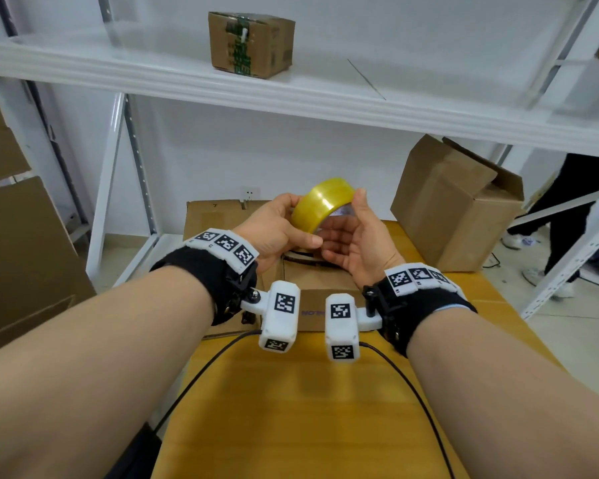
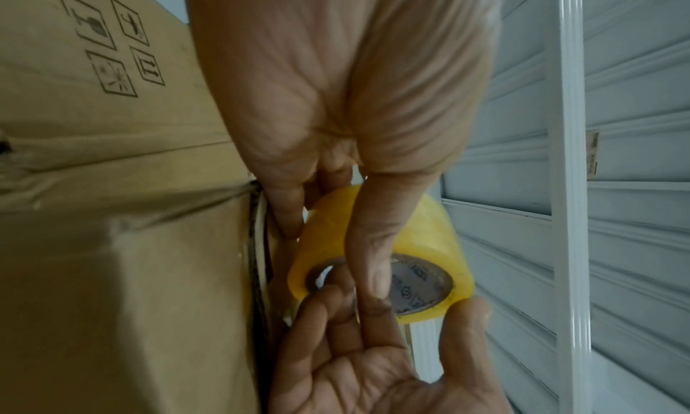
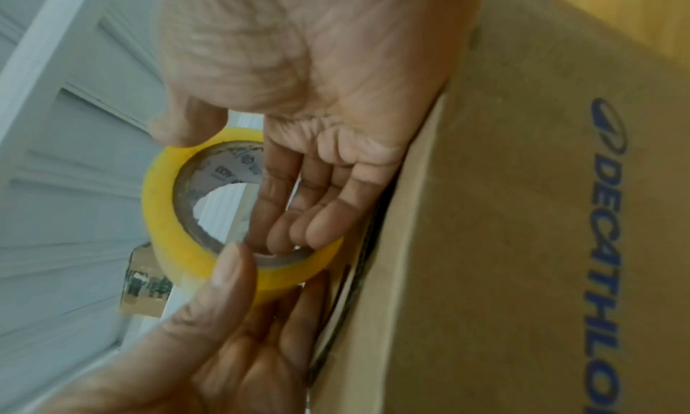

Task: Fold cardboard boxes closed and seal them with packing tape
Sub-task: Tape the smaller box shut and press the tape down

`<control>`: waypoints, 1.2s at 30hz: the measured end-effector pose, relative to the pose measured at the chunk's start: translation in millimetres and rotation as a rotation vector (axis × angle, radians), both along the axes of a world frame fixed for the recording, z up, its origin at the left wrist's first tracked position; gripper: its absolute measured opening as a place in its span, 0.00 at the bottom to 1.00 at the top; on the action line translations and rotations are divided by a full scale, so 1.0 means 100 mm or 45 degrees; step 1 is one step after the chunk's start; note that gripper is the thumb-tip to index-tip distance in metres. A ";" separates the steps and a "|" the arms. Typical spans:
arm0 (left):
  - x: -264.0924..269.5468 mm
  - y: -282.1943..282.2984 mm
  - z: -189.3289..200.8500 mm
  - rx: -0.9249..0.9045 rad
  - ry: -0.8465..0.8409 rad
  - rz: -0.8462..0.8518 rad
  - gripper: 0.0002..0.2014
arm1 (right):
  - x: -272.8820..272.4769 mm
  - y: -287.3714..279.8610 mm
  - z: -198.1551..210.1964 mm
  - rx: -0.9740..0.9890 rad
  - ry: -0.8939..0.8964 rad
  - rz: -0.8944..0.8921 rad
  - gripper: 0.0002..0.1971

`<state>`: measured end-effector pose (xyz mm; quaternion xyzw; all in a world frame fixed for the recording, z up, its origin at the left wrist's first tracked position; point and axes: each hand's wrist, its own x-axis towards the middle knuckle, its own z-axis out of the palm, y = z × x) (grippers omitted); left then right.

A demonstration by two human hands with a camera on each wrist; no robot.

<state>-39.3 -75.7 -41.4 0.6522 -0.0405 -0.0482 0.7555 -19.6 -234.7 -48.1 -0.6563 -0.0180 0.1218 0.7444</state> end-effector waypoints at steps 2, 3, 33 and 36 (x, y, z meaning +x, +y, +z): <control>-0.03 -0.02 -0.02 0.015 -0.012 0.015 0.28 | -0.01 0.00 0.00 0.008 0.006 0.006 0.40; -0.05 -0.04 -0.02 0.017 -0.016 0.019 0.28 | -0.02 0.00 0.01 0.023 0.011 0.008 0.39; -0.07 0.04 -0.25 0.039 -0.230 -0.100 0.29 | -0.07 0.01 -0.07 0.087 -0.171 -0.046 0.33; -0.06 0.07 -0.31 -0.064 -0.247 -0.053 0.31 | -0.05 -0.05 -0.06 0.200 -0.139 -0.031 0.30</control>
